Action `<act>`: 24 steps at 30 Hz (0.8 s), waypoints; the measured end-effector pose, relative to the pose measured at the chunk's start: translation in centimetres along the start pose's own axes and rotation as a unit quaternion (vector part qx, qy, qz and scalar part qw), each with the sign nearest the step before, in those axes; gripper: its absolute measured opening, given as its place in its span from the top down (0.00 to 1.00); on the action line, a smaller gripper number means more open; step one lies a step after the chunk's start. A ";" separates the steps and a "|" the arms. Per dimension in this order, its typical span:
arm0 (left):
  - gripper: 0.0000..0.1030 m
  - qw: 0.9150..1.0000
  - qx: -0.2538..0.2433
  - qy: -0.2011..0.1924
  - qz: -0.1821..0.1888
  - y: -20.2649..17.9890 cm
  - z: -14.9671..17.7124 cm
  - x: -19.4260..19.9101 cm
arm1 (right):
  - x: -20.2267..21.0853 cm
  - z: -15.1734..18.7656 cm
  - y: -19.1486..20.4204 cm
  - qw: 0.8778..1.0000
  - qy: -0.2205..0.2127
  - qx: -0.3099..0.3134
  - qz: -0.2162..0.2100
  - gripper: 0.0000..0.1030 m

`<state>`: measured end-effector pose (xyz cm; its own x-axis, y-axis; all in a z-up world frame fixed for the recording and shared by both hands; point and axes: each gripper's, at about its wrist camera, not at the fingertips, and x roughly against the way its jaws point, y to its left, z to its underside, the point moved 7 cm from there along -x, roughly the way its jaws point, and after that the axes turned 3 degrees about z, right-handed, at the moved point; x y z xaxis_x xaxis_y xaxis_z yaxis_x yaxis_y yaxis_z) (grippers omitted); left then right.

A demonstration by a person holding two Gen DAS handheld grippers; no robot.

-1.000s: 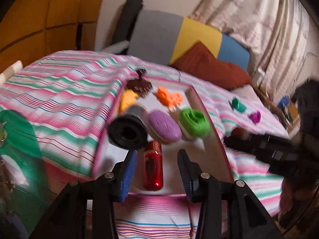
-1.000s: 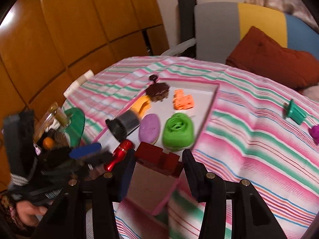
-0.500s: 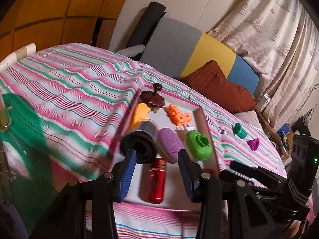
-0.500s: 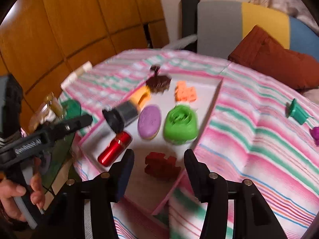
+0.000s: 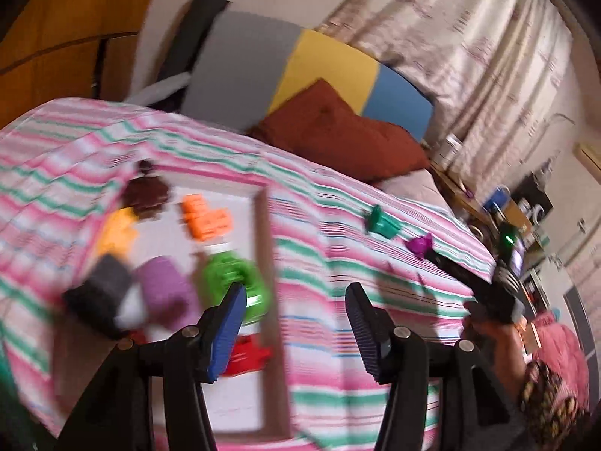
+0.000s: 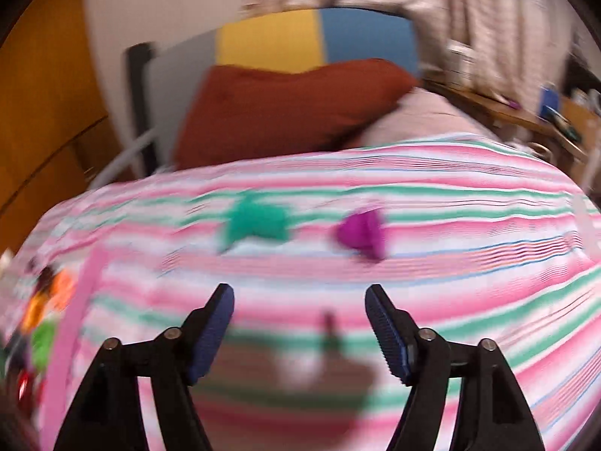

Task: Organize rigid objects
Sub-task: 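Grasp the magenta suction cup with the right gripper while the left grasps the teal piece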

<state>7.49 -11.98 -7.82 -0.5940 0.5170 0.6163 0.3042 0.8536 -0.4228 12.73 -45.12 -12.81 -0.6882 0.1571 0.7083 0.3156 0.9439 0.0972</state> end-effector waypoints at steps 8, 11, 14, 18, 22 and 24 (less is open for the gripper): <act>0.46 0.996 -0.077 0.042 0.022 -7.7 -1.8 -5.8 | -6.1 -3.3 -2.1 1.000 0.022 0.021 -0.007 0.34; 0.46 0.993 -0.102 0.058 0.023 -9.9 -2.6 -8.7 | -7.5 -2.8 -1.8 0.998 0.038 0.052 -0.012 0.68; 0.45 0.989 -0.120 0.077 0.023 -11.9 -3.6 -12.3 | -7.4 -2.4 -2.3 0.999 0.026 0.046 -0.012 0.83; 0.41 0.985 -0.142 0.094 0.013 -14.3 -4.8 -18.1 | -6.4 -1.7 -3.9 1.000 0.015 0.000 -0.016 0.85; 0.41 0.984 -0.123 0.131 0.002 -14.7 -5.3 -23.6 | -5.6 -1.0 -5.1 0.999 0.007 -0.032 -0.016 0.85; 0.41 0.982 -0.119 0.146 -0.013 -14.8 -5.5 -26.3 | -5.4 -0.8 -5.5 0.999 0.005 -0.045 -0.018 0.85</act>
<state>22.73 -37.88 -14.15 -0.3763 0.4612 0.8035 0.4778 0.8397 -0.2582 15.22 -51.39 -16.63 -0.6936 0.1196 0.7103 0.3480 0.9190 0.1851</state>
